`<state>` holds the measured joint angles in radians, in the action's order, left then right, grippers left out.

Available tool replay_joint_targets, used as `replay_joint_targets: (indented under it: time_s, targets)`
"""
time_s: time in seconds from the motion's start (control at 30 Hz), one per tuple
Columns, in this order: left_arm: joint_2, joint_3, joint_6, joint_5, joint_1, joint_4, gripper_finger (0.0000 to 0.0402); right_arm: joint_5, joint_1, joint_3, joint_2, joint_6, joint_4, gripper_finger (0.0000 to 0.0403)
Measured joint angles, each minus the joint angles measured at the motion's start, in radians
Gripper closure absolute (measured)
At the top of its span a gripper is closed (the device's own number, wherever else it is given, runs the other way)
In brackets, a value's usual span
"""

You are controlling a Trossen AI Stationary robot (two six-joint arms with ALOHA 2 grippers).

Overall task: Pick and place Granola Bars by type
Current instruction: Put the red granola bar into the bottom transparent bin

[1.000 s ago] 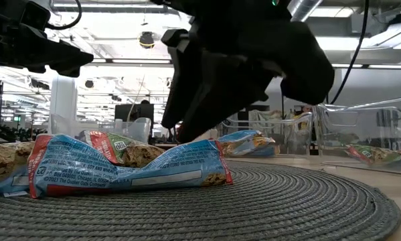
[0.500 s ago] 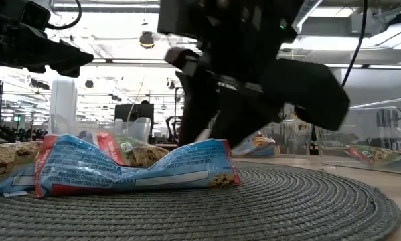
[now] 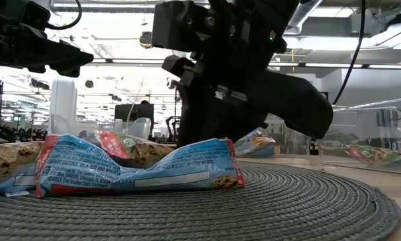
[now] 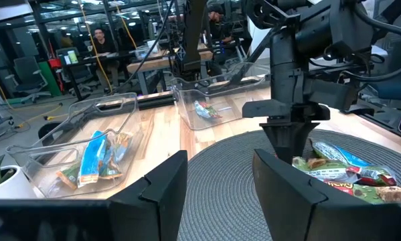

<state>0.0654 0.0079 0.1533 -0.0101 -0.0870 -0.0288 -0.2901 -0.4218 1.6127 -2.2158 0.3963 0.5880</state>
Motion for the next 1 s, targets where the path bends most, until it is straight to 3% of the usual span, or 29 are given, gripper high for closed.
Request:
replay_joint_targets:
  time_s: [0.4, 0.7, 1.0]
  targets:
    - [0.0, 0.0, 0.0, 0.0, 0.0, 0.0, 0.0239, -0.018, 0.005, 0.0, 0.018, -0.105, 0.047, 0.0395]
    - [0.0, 0.0, 0.0, 0.0, 0.0, 0.0, 0.0239, -0.027, 0.005, 0.0, 0.135, -0.218, 0.255, 0.0389]
    - [0.0, 0.0, 0.0, 0.0, 0.0, 0.0, 0.0239, -0.026, -0.02, 0.0, 0.313, -0.446, 0.607, 0.0394]
